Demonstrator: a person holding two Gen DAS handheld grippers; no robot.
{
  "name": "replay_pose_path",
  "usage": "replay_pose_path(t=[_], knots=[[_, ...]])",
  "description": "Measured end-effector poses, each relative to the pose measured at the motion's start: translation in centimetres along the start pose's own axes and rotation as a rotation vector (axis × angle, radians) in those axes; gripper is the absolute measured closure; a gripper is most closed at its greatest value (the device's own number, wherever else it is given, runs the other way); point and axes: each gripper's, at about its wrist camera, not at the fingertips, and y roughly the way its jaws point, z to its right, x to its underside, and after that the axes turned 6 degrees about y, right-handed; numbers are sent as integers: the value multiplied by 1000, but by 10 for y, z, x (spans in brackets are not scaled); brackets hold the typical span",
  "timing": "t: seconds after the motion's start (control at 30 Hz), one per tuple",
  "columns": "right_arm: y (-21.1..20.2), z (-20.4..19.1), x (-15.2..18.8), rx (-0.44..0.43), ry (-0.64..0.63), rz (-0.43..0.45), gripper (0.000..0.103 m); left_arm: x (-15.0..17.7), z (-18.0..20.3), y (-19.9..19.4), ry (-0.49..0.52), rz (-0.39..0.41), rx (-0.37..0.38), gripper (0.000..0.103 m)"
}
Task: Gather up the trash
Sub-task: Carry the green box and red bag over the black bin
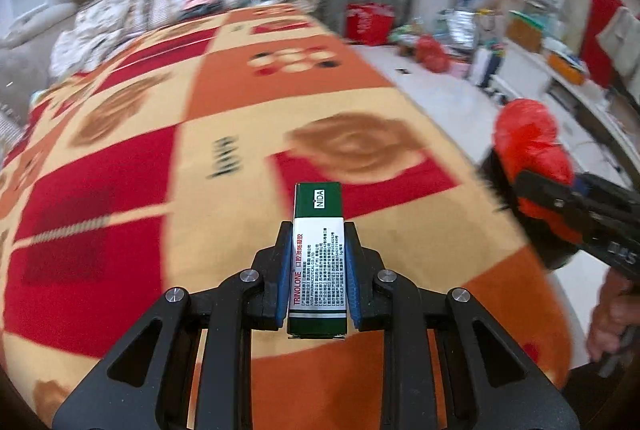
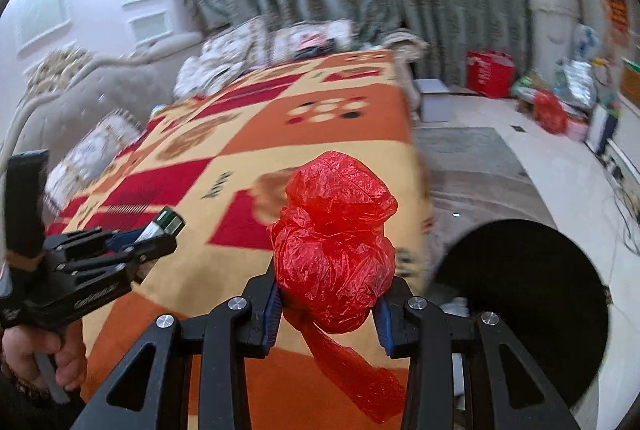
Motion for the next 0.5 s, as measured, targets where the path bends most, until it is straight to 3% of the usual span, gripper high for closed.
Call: replay_pose_path(t=[0.17, 0.33, 0.5], knots=[[-20, 53, -5, 59, 104, 28, 67, -28, 56, 16, 61, -3, 105, 82], [-26, 105, -3, 164, 211, -5, 67, -47, 113, 34, 144, -12, 169, 82], [-31, 131, -6, 186, 257, -13, 66, -59, 155, 50, 184, -24, 220, 82]])
